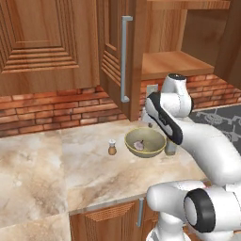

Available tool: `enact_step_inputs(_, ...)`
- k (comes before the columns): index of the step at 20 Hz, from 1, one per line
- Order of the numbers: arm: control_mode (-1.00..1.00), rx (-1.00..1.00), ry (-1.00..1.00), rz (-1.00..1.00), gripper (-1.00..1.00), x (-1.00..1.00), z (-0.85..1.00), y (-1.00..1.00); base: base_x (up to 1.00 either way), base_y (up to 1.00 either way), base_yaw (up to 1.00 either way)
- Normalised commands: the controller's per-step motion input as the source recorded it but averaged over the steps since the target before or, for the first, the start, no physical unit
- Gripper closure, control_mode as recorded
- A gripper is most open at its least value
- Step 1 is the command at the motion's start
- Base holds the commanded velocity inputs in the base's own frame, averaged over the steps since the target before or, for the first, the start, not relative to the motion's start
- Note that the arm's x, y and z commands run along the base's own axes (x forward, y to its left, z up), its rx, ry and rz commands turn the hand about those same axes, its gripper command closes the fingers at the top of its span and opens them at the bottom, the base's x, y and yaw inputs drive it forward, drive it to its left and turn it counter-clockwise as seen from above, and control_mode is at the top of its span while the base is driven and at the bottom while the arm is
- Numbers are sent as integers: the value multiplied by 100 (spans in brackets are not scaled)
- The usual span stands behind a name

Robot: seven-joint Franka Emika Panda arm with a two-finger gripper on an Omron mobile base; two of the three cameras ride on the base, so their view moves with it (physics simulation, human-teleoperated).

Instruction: Retrieve the bottle and the shaker from the cabinet and place them next to the mixing bowl on the counter. Then add garlic from the fridge to the mixing bowl.

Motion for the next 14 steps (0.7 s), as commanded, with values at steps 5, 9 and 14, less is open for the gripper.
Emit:
enact_step_inputs(5,-100,0,-11,6,-100,-100,70,0,0,0,0)
enact_step_inputs(9,-100,0,-10,1,-100,-100,92,0,0,0,0)
enact_step_inputs(14,-100,0,-13,0,-100,-93,95,0,0,0,0)
